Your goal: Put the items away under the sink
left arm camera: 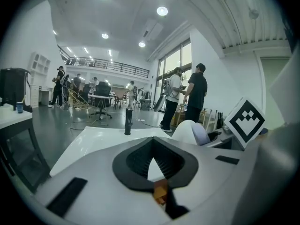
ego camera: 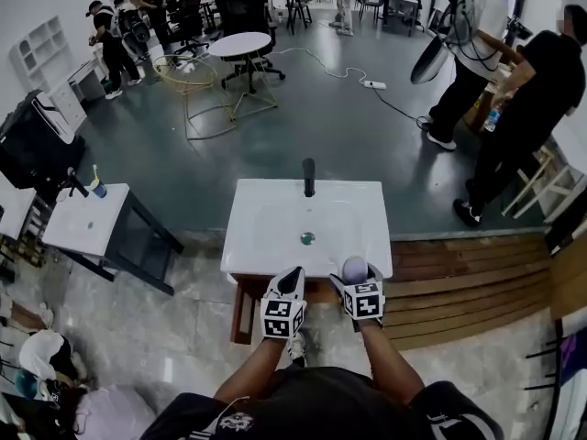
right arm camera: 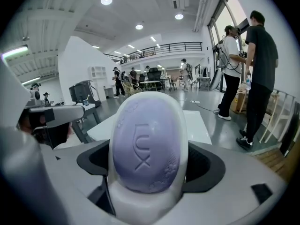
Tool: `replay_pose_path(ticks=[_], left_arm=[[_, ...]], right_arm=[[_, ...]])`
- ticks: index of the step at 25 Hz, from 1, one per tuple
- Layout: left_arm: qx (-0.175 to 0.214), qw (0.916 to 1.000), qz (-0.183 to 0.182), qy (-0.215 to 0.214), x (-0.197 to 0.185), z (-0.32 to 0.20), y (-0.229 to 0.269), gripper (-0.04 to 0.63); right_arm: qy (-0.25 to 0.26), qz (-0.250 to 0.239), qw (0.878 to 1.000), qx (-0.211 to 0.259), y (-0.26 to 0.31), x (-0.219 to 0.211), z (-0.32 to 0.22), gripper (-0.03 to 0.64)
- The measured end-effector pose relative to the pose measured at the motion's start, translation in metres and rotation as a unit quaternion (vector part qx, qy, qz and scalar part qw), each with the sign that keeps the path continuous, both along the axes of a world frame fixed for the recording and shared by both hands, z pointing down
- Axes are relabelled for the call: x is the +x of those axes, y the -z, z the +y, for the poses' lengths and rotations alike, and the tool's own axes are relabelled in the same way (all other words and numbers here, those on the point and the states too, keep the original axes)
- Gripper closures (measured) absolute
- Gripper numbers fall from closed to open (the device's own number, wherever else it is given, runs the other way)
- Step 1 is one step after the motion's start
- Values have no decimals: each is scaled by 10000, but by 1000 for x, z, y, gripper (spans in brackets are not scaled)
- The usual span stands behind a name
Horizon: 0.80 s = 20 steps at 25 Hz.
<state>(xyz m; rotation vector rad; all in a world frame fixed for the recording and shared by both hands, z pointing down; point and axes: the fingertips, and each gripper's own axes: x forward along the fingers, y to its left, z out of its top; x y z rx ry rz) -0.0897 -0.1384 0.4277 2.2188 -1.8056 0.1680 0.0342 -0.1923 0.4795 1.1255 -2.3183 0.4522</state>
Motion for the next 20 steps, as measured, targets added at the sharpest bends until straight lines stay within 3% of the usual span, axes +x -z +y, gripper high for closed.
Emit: replay_pose_path(ticks=[9,20], left_arm=[[92,9986,23,518,31,96,11,589],[-134,9974,-111,704,7,156,-5,589]], right_arm=[[473,-72,9989,19,5,26,82,141],[566,-175,9982,-26,-3,11,141,141]])
